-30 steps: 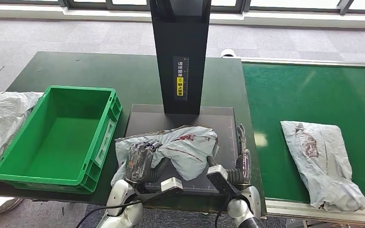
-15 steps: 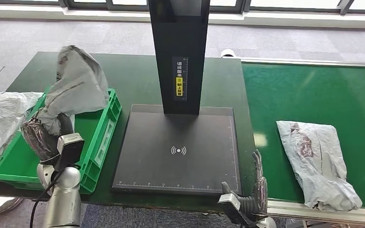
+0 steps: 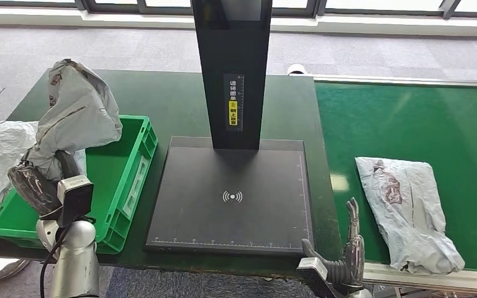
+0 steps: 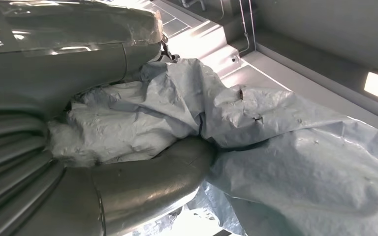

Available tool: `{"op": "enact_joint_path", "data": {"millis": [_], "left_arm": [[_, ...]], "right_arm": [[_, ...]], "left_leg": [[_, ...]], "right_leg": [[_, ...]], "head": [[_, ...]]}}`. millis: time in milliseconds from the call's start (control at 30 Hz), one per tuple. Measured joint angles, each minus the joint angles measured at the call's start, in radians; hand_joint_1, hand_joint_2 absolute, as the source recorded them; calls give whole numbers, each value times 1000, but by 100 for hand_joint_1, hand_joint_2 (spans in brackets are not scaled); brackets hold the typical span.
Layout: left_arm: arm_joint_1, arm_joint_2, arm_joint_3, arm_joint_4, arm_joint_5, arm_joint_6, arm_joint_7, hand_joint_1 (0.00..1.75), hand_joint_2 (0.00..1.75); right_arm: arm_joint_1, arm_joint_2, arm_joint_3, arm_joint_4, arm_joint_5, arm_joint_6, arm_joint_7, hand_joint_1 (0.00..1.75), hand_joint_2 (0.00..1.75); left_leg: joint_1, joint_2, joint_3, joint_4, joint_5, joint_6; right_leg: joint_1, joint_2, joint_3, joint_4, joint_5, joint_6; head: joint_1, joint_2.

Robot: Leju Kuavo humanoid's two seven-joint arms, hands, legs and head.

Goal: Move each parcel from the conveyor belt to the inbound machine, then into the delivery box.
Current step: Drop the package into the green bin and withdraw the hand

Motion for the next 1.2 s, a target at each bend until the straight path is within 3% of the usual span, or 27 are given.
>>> {"op": "enact_joint_path", "data": {"millis": [433,633,733,767,867,967,1200], "left_arm": [[9,10,2,1,13,0,8,175,175],[2,45,-24,53,-40,-23,137,175,175],[-30,67,-38,140,-36,-56,180,49,175],[-45,72,-43,176,-28,-67,184,6,131],[-85,77,-54,281,22,-67,140,0,0],[-90,73,-56,339,80,-34,92,0,0],[-84,40,-49,332,198,-4,98,0,0]], "right_arm": [[10,1,0,-9,-17,0,0,0,175],[-1,36,0,8,-27,1,0,0,175],[-17,43,0,28,-20,1,0,0,175],[-23,44,1,34,-17,1,0,0,175],[-48,43,7,58,-17,1,0,0,175],[-77,40,14,90,-24,1,0,0,175],[-122,33,31,149,-26,1,0,0,175]], "left_leg": [[0,0,0,0,0,0],[0,0,0,0,0,0],[0,-1,1,0,1,0],[-1,-3,2,-1,2,0],[-4,-10,7,-3,2,2],[-4,-11,9,-4,4,1],[-4,-13,7,-4,9,3]], "right_leg": [[0,0,0,0,0,0],[0,0,-1,0,0,0],[-1,-1,1,0,0,0],[-1,-3,2,0,-1,1],[-4,-10,8,0,-4,2],[-4,-12,10,0,-5,-1],[-4,-14,10,0,2,2]], "head": [[0,0],[0,0],[0,0],[0,0],[0,0],[0,0],[0,0]]}}
